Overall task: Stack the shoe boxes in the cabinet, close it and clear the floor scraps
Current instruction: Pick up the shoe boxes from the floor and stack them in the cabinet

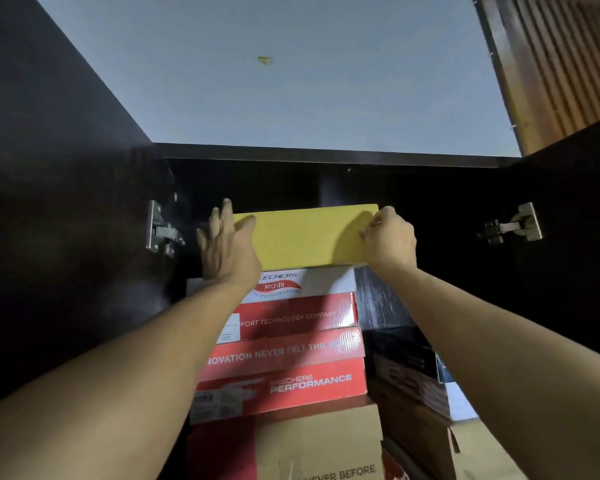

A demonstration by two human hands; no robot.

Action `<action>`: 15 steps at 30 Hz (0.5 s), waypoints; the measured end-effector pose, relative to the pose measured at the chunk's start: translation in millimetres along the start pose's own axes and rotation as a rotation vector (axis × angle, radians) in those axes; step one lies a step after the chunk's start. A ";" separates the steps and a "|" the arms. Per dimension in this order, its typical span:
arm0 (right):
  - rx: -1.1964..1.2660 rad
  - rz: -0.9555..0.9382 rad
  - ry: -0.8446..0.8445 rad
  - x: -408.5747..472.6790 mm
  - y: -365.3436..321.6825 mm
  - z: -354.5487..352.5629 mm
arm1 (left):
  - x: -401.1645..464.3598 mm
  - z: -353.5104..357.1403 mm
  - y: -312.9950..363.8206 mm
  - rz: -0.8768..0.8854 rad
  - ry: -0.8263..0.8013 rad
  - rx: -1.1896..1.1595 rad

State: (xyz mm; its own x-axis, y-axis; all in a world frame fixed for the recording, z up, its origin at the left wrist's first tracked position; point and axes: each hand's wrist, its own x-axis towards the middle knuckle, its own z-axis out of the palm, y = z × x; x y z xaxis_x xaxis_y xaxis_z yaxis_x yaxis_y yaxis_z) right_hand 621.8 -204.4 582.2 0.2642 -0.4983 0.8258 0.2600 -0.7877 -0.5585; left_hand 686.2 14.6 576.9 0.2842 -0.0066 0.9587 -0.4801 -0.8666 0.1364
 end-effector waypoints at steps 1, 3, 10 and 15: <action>-0.042 -0.010 -0.020 -0.2 -0.4 6.7 | -4.4 5.0 -1.0 0.075 -0.027 0.058; -0.044 -0.014 -0.105 -3.3 0.7 17.9 | -12.9 14.3 -3.4 0.130 -0.124 0.127; -0.082 -0.143 -0.445 -17.5 10.9 37.7 | -32.0 30.4 -19.4 0.050 -0.385 0.192; -0.206 -0.168 -0.537 -21.2 11.1 40.9 | -32.9 28.2 -29.1 0.035 -0.477 0.188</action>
State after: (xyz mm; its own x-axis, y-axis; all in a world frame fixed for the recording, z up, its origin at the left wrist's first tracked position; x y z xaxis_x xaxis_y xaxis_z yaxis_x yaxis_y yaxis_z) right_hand 657.1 -187.8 555.2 0.6814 -0.1504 0.7163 0.1677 -0.9205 -0.3529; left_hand 714.3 25.9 534.4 0.6385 -0.2261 0.7356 -0.3509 -0.9363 0.0168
